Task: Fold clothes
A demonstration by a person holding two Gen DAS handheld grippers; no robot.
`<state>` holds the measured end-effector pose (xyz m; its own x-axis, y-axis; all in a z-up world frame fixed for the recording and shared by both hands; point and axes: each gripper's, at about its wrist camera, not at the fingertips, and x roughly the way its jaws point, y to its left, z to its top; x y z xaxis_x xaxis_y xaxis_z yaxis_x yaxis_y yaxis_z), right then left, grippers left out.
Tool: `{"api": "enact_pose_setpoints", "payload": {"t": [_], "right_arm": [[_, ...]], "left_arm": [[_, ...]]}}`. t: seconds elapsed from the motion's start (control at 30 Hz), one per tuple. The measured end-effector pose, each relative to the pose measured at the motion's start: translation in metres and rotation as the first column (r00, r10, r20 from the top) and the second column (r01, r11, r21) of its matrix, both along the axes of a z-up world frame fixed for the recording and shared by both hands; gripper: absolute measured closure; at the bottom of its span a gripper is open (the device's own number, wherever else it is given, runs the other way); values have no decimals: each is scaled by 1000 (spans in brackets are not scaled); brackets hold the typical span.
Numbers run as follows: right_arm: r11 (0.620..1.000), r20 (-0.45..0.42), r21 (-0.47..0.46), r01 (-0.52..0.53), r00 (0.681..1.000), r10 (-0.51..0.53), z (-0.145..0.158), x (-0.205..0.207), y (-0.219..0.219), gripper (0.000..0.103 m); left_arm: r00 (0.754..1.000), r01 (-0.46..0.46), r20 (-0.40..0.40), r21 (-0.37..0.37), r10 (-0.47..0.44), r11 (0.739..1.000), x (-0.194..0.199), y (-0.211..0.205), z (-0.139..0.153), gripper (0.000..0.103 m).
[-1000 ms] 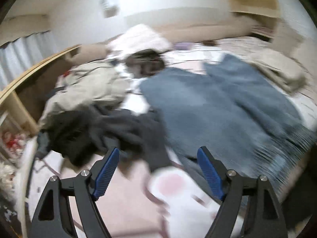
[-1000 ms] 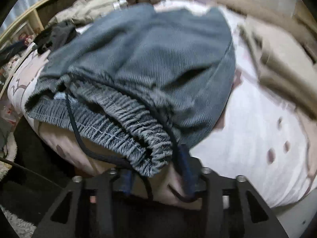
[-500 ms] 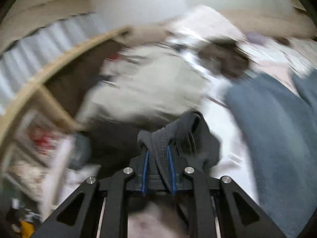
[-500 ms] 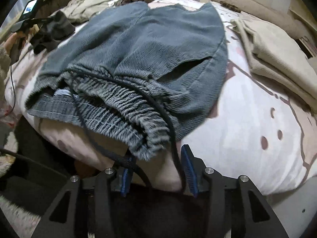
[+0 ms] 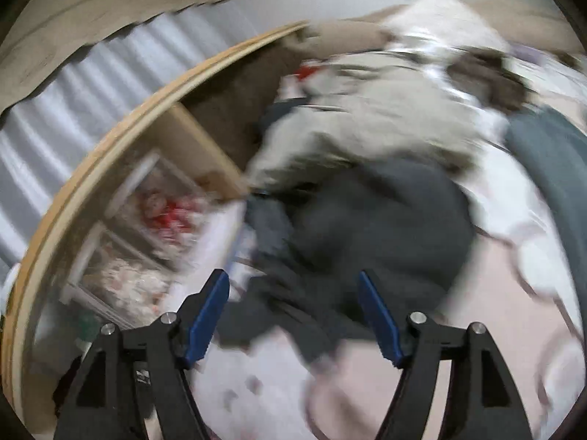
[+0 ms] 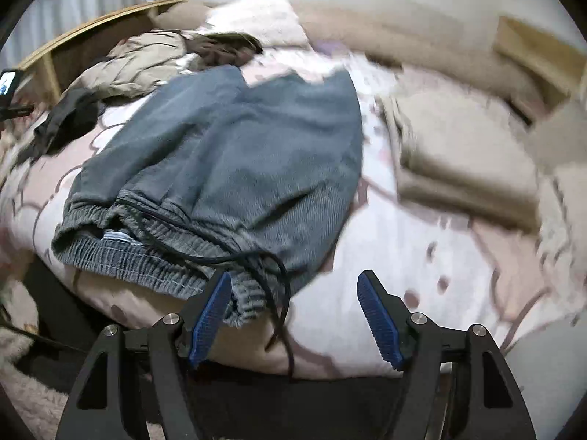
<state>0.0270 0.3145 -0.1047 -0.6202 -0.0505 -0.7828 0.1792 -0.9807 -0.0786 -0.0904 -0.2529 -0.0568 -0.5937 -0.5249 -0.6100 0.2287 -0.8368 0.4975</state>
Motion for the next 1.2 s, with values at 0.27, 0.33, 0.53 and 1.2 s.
{"api": "enact_pose_setpoints", "payload": {"t": [0.27, 0.33, 0.53, 1.2], "right_arm": [[974, -18, 164, -154, 987, 159, 2, 2, -40, 31], [943, 22, 281, -178, 984, 179, -23, -4, -56, 31], [892, 41, 398, -214, 976, 216, -60, -10, -81, 31], [707, -150, 692, -146, 929, 339, -64, -7, -113, 64]], "left_arm": [[787, 613, -52, 182, -615, 769, 99, 201, -43, 30], [687, 722, -76, 184, -723, 667, 119, 243, -54, 30], [600, 794, 39, 94, -799, 601, 139, 306, -99, 30], [790, 604, 30, 137, -613, 785, 95, 267, -116, 86]]}}
